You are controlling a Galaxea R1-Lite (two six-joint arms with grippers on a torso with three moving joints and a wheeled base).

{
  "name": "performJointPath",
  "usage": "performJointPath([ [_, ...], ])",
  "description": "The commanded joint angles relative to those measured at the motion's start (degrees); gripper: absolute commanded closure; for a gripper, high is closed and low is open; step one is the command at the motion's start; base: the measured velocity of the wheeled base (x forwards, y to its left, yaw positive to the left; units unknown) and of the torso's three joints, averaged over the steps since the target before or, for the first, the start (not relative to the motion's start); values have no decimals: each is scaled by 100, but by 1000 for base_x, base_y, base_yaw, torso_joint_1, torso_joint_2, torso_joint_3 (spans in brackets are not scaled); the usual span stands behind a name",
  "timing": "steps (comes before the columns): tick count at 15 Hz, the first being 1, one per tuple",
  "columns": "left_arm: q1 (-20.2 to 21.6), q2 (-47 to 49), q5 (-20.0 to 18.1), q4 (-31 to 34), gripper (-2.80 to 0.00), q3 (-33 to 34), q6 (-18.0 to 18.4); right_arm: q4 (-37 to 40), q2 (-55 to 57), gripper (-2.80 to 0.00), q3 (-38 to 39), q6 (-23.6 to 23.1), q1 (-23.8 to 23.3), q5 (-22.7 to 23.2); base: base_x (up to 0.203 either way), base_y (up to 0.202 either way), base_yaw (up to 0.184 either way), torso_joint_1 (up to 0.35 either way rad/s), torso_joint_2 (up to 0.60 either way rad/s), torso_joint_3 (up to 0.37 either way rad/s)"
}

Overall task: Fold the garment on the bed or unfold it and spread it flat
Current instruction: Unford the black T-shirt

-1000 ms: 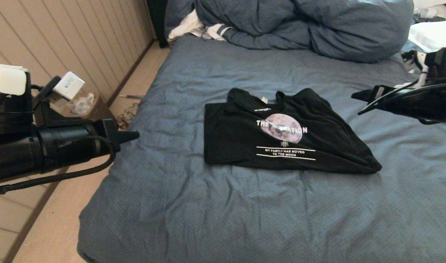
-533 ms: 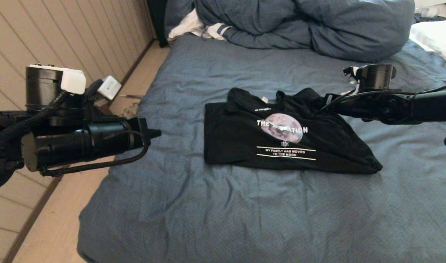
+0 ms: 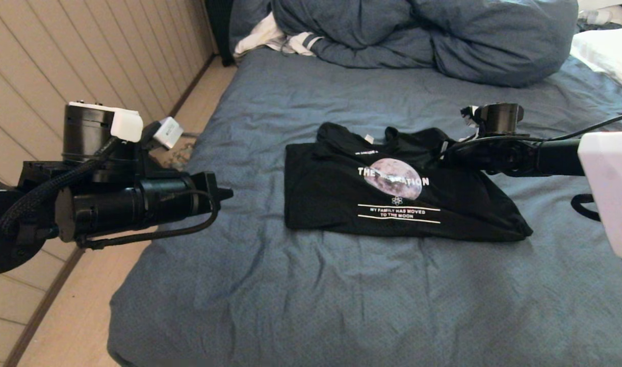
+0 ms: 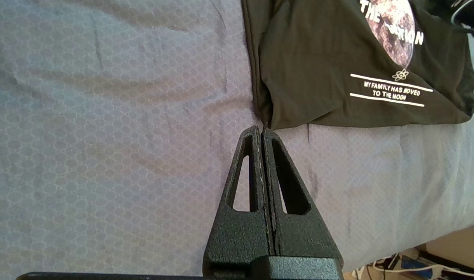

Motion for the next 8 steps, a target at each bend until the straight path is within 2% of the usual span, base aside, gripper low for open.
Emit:
performJointPath([
  [1,-29,5,-8,-8,0,-10,-14,-13,-97,0,-68,-9,-38,-10,0,0,0,0,0,0],
  [8,-187,40,-8,-8,0,-20,-14,-6,-519,0,18,-301,-456,-14,0,0,0,0,0,0],
])
